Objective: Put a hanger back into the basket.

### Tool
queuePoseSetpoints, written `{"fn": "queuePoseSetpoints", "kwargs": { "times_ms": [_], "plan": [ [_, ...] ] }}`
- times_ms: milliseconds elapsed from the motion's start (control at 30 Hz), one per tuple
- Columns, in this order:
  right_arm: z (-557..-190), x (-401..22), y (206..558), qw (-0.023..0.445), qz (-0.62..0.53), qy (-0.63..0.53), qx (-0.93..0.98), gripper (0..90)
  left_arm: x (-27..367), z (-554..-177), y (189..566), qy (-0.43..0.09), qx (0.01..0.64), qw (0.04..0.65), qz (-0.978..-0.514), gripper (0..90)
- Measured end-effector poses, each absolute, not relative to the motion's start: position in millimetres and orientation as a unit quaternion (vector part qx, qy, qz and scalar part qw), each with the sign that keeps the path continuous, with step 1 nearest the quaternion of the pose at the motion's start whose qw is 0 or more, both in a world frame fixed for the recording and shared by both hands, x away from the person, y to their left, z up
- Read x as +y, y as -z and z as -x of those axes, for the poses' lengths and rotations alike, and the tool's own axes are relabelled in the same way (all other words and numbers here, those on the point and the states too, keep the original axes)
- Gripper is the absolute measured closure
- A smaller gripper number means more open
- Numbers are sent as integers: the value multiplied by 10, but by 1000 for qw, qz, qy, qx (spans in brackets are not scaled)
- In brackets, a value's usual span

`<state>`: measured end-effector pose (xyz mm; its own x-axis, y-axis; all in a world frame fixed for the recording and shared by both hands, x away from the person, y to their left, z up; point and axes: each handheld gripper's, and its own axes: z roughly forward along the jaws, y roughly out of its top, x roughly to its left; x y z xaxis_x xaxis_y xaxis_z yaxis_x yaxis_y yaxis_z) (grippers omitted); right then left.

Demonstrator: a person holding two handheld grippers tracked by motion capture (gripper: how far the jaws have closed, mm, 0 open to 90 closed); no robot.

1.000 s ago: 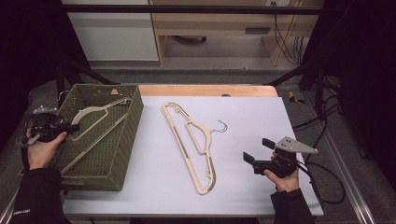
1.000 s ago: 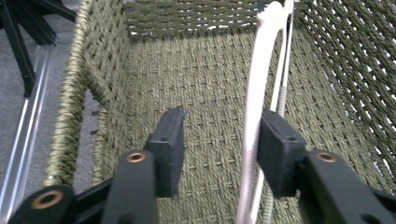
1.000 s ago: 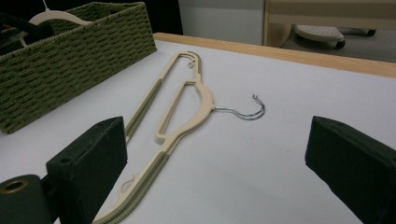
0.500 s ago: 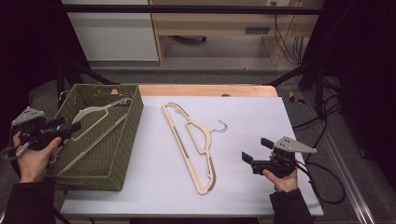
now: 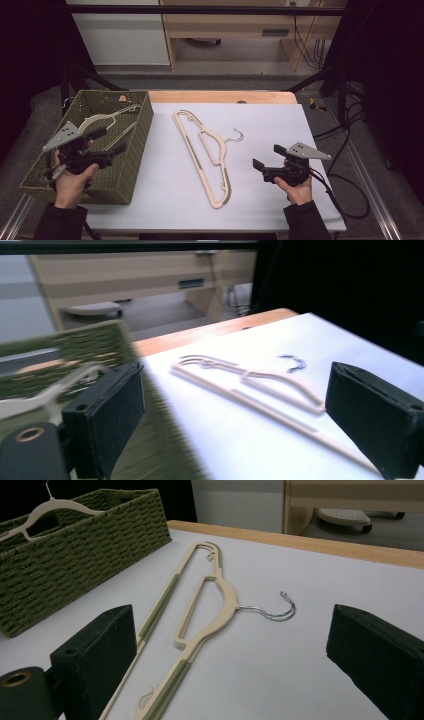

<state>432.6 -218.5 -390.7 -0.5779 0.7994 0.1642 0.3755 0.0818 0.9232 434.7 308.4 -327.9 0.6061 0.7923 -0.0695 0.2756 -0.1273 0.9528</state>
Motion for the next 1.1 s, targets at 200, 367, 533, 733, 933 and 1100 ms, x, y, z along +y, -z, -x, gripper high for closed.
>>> {"fn": "queuePoseSetpoints", "kwargs": {
  "times_ms": [200,367,533,733,933,1100],
  "plan": [
    [-4391,-2072,3906,199,-411,-526,718,65,2698,-4267,3422,-220,352,549,-725,75],
    [-4460,-1918,3930,187,-410,-523,724,66,2469,-4223,3511,-205,336,546,-739,71],
    [-4526,-1730,3981,175,-412,-516,731,71,2284,-4191,3635,-190,318,537,-758,74],
    [-4613,-1504,4099,160,-418,-495,745,121,2202,-4174,3728,-185,312,527,-769,80],
    [-4699,-1324,4335,138,-437,-446,769,212,2217,-4188,3761,-182,316,530,-766,80],
    [-4768,-1202,4556,116,-444,-409,788,338,2237,-4204,3784,-186,318,527,-766,77]
  ]
}}
